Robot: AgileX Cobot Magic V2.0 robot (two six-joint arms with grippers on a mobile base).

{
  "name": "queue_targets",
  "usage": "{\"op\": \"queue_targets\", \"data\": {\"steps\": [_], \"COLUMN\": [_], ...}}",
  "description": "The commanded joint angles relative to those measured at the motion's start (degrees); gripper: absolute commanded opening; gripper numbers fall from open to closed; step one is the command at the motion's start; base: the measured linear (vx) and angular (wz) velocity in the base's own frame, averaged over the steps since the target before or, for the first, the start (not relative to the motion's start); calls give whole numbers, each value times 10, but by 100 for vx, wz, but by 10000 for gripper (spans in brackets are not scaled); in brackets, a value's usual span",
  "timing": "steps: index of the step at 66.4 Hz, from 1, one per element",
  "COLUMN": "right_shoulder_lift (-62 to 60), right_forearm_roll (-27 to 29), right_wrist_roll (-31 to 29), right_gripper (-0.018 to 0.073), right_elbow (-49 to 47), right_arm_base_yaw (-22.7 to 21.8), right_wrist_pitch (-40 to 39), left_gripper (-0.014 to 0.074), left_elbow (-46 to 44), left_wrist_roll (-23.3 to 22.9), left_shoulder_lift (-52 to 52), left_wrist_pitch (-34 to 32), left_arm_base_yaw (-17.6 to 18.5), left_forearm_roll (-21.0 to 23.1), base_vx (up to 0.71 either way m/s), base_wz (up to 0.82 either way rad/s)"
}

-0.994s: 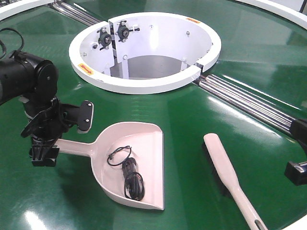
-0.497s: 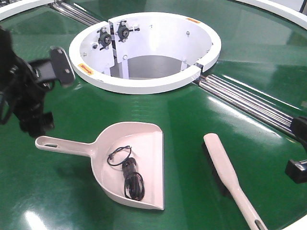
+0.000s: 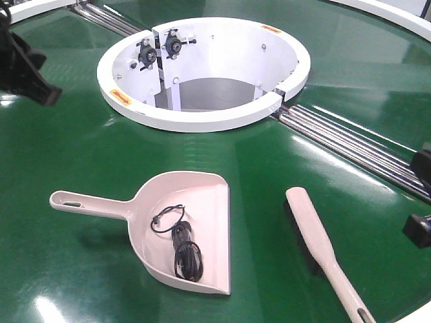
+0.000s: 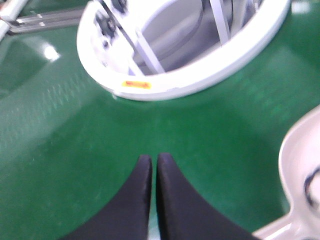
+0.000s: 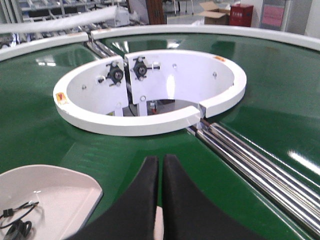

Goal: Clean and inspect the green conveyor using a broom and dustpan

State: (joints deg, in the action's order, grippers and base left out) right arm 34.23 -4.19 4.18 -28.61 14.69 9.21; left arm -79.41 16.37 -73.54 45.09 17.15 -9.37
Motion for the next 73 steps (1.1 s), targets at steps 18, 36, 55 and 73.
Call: {"op": "queue_targets", "data": {"steps": [18,36,55,73], "right_shoulder_lift": [-18,-18,-18,-18], "right_forearm_roll": [-5,-5,-5,-5], "right_wrist_roll": [1,1,1,1], "right_gripper": [-8,-8,-8,-8], "right_elbow": [98,104,104,104], "right_arm_base_yaw": [-1,-1,-1,-1], "right_wrist_pitch": [-135,-135,-135,-135], "left_gripper": [-24,-24,-24,-24], "left_elbow": [278,516,533,533], "left_wrist_roll": [-35,-34,-34,-34], "left_shoulder_lift": [192,330,367,367], "left_wrist_pitch": [-305,-421,-415,-415], "left_arm_base_yaw": [3,3,3,3], "left_forearm_roll": [145,204,204,204], "base_vx": [0,0,0,0], "base_wz": [0,0,0,0]}}
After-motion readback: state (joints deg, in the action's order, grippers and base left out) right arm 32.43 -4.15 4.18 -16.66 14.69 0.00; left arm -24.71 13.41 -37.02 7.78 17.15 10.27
